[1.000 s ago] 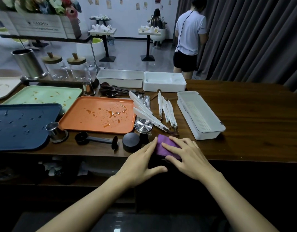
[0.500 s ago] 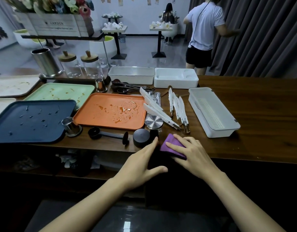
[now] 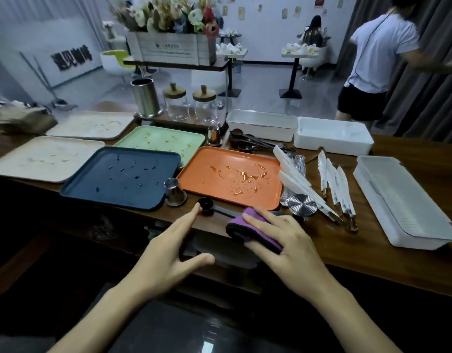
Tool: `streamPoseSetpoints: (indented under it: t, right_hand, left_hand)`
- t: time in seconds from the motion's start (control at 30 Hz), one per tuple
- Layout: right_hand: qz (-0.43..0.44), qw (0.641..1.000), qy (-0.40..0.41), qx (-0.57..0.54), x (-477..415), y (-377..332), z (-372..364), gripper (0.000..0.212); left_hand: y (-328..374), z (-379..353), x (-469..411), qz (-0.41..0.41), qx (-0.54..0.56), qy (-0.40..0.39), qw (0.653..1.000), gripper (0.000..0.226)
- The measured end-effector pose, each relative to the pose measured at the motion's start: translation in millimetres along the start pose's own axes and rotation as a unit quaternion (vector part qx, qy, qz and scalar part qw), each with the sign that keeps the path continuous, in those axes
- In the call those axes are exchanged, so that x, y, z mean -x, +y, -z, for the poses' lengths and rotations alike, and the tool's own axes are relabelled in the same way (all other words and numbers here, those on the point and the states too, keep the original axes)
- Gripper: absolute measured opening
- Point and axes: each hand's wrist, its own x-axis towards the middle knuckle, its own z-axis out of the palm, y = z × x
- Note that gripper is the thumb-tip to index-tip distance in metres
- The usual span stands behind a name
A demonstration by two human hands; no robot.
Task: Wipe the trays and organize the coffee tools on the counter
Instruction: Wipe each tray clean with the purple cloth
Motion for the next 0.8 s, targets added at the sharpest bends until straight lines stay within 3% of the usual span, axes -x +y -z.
streamPoseSetpoints:
  t: [0.5,0.6,0.73,0.8]
  right_hand:
    - [0.077,0.997,0.007,0.017,-216.8,-141.0,-122.7,0.050]
    - [0.074,0.996,-0.013,0.036,-266.8,-158.5,-144.2,0.050]
    - [0.096,0.994,-0.048,0.027,-327.6,-165.8,-171.0,0.043]
    - [0.104,0.992,-0.073,-0.017,-364.4,-163.6,-188.4,0.034]
  left_hand:
    - [-147.6,192.2,-19.8,0.071,-0.017,0.078,0.994,0.099]
    - [-183.5,223.2,-34.1,0.092,-0.019,0.082,0.992,0.105]
    - [-229.7,251.3,-51.1,0.127,-0.028,0.093,0.987,0.089]
    - [-255.7,264.1,-60.9,0.155,-0.030,0.111,0.981,0.103]
